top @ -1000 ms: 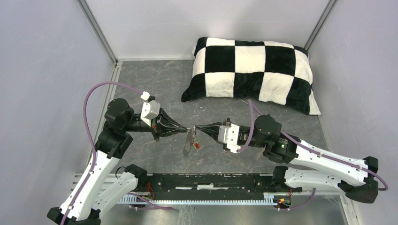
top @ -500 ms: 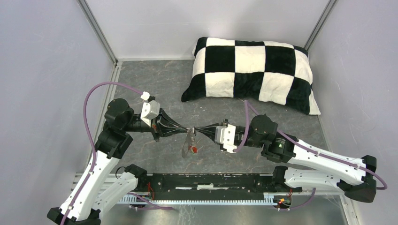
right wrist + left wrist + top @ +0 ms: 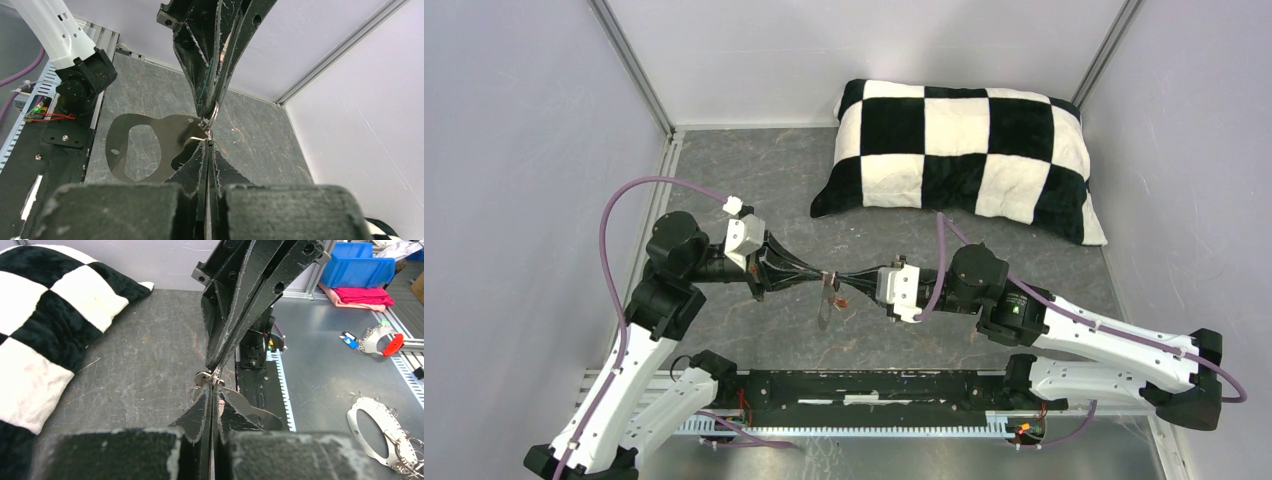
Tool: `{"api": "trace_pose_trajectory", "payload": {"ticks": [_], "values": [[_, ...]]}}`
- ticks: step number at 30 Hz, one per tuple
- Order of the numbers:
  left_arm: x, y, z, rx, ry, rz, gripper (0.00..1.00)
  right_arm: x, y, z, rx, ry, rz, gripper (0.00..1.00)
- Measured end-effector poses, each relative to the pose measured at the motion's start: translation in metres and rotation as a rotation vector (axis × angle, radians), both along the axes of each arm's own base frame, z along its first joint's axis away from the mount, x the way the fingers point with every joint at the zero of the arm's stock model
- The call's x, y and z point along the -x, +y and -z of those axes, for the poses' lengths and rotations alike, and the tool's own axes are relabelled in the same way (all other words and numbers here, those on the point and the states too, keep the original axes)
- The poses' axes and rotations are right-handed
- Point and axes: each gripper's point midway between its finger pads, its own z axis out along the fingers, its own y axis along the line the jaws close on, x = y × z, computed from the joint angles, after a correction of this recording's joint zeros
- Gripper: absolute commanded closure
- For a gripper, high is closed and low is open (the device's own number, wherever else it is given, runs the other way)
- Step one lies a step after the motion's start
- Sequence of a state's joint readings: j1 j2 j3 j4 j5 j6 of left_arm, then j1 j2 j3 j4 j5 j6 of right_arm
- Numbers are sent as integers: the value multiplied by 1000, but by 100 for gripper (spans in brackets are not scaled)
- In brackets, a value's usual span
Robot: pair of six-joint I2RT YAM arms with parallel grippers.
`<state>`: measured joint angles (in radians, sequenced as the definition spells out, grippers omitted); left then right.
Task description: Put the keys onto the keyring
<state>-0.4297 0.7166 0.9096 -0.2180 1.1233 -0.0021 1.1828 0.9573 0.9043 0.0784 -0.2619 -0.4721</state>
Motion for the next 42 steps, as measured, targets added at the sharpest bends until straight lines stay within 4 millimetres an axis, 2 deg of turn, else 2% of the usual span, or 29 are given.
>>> {"api": "trace_pose_trajectory", "payload": {"ticks": [9, 17, 28, 34, 42], "values": [[-8, 1, 3, -9, -1, -49, 98, -1, 2, 6, 15, 14, 1, 100], [-8, 1, 3, -9, -1, -51, 98, -3, 8, 17, 44, 42, 3, 100], [-6, 3, 6, -20, -24, -51, 98, -10, 6, 19, 49, 54, 45, 100], [-6, 4, 7, -25, -30, -51, 98, -16, 6, 29, 78, 77, 84, 100], [-10, 5, 7, -26, -41, -80, 98, -17, 6, 29, 72, 98, 94, 100]]}}
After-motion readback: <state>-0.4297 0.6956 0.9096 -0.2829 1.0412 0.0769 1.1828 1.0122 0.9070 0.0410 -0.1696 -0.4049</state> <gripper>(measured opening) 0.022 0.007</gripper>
